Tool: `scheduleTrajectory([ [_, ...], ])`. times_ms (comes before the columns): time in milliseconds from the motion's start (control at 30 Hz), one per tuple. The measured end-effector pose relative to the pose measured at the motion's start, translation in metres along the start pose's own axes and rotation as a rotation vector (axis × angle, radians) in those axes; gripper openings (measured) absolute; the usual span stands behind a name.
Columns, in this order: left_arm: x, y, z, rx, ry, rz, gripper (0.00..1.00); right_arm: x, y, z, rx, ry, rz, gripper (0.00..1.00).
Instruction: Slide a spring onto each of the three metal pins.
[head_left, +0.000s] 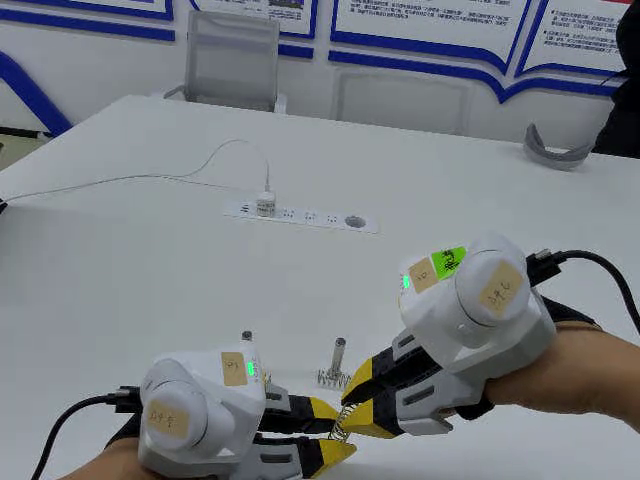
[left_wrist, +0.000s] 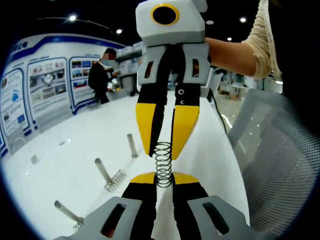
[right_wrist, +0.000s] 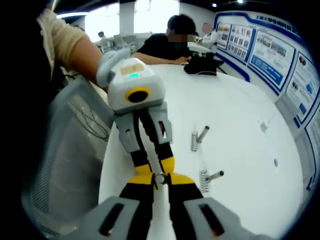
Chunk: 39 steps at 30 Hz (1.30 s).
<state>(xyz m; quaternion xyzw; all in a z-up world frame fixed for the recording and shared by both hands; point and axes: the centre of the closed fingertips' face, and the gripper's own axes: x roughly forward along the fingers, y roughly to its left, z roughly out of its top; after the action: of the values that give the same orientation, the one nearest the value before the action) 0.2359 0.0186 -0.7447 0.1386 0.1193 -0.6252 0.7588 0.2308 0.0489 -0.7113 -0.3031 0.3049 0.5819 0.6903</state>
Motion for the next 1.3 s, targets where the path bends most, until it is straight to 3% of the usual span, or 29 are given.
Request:
scheduleTrajectory([
  [167, -0.001, 0.001, 0.000, -0.009, -0.006, 0.004, 0.11, -0.001, -0.001, -0.001, 0.011, -0.006, -0.007, 0.16],
  [700, -0.001, 0.004, 0.005, -0.006, -0.026, 0.016, 0.11, 0.003, -0.003, -0.003, 0.022, -0.006, -0.022, 0.12],
  [1300, -0.023, 0.019, -0.005, -0.075, -0.019, 0.081, 0.38, -0.016, -0.022, -0.014, 0.069, -0.003, -0.086, 0.12],
])
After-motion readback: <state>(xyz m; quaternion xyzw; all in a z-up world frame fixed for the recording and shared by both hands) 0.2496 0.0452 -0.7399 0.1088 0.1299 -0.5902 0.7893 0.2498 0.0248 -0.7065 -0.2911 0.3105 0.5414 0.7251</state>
